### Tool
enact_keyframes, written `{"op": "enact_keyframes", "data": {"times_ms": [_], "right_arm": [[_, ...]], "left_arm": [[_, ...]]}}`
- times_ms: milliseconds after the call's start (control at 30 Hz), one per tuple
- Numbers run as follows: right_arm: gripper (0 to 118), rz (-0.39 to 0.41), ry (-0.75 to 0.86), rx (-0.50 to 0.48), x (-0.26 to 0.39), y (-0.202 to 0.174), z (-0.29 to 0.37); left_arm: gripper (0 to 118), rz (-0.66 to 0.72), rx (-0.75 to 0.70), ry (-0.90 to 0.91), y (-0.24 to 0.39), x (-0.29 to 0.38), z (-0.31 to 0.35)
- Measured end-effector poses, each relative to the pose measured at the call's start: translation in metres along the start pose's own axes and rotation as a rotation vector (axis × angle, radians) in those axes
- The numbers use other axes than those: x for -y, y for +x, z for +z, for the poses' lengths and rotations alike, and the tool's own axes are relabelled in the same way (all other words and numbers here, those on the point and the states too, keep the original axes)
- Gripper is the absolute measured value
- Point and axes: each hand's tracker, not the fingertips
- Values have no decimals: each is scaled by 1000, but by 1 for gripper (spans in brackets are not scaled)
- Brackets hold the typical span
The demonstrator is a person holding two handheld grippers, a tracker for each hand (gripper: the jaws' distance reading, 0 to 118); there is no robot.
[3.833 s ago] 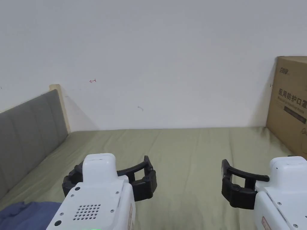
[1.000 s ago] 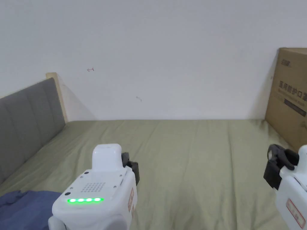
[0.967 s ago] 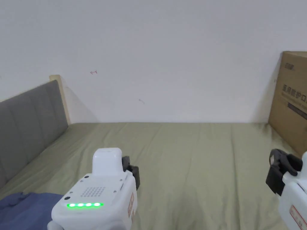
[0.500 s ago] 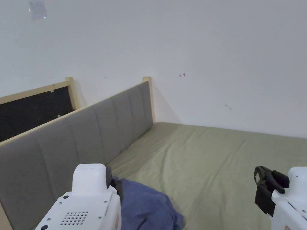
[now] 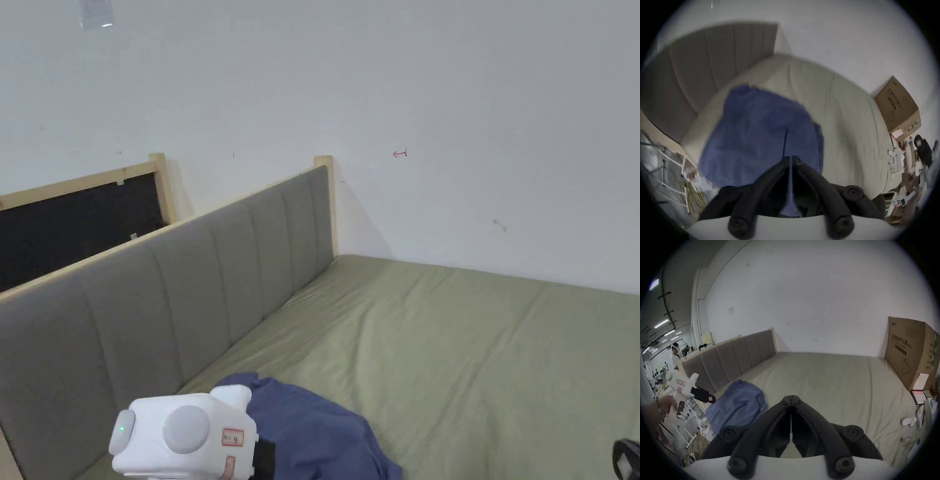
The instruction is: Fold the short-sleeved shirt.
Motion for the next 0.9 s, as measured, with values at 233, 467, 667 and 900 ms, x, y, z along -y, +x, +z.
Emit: {"op": "enact_keyframes", "data": {"times_ms": [233,467,667,900], "right_arm": [[0,-10,-171,44,28,27,-16],[0,-20,-251,43,37,30,-30],[0,-18,-268,31,40,28,-43],[0,-3,-251,-7,40,31,-33]], "left_arm": [[97,30,-171,-104,-27,-16,-119],[118,-149,-233,-48,-17,18,-191],[118,-105,-213,-10,-22,23,-178],[1,-47,-243,96,-31,31,-122]]}}
